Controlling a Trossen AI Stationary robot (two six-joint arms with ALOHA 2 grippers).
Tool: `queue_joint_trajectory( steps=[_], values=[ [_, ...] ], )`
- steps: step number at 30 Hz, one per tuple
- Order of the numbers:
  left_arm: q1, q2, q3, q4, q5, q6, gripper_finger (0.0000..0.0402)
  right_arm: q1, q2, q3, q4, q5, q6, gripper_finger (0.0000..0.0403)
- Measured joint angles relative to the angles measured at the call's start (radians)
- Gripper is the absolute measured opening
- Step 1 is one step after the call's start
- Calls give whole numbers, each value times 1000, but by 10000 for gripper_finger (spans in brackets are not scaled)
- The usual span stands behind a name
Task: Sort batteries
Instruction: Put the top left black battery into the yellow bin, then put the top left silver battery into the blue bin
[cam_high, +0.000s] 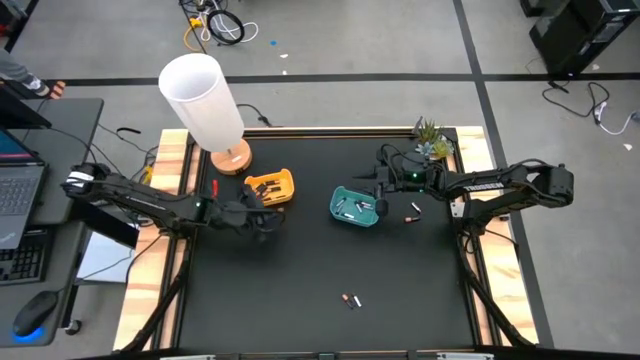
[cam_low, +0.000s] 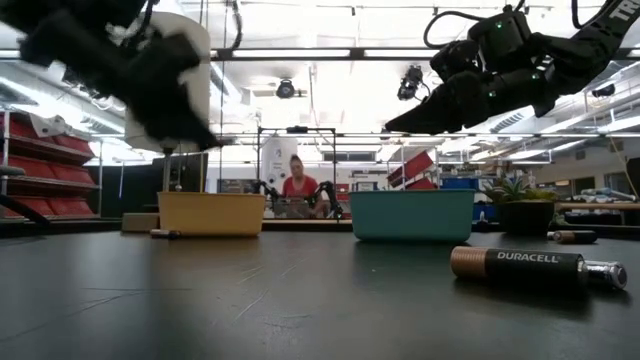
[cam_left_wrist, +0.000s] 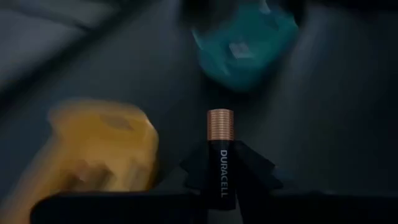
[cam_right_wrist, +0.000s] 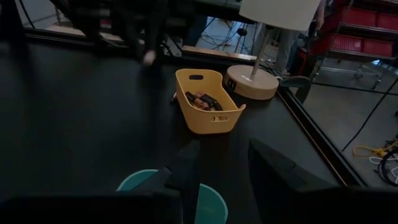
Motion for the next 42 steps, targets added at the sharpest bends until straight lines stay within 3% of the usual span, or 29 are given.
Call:
queue_joint_trajectory(
  steps=[6, 9, 15, 21, 26, 32, 42],
  values=[
    [79, 0, 40, -9, -222, 86, 58, 23, 0, 0, 16, 0, -1, 121],
    [139, 12, 12, -38, -286, 16, 90, 33, 0, 0, 23, 0, -1, 119],
    [181, 33, -7, -60, -185, -87, 183, 43, 0, 0, 22, 0, -1, 118],
    [180, 33, 72, -99, -53, -156, 211, 43, 0, 0, 22, 0, -1, 116],
    [123, 68, 130, -306, -4, -364, 203, 43, 0, 0, 17, 39, 0, 116],
    [-24, 107, 173, -373, -1, -581, 201, 43, 1, 1, 0, 63, -15, 115],
    [-166, 310, 187, -693, -120, -1088, 203, 25, -12, 2, 82, 63, -95, 115]
  ],
)
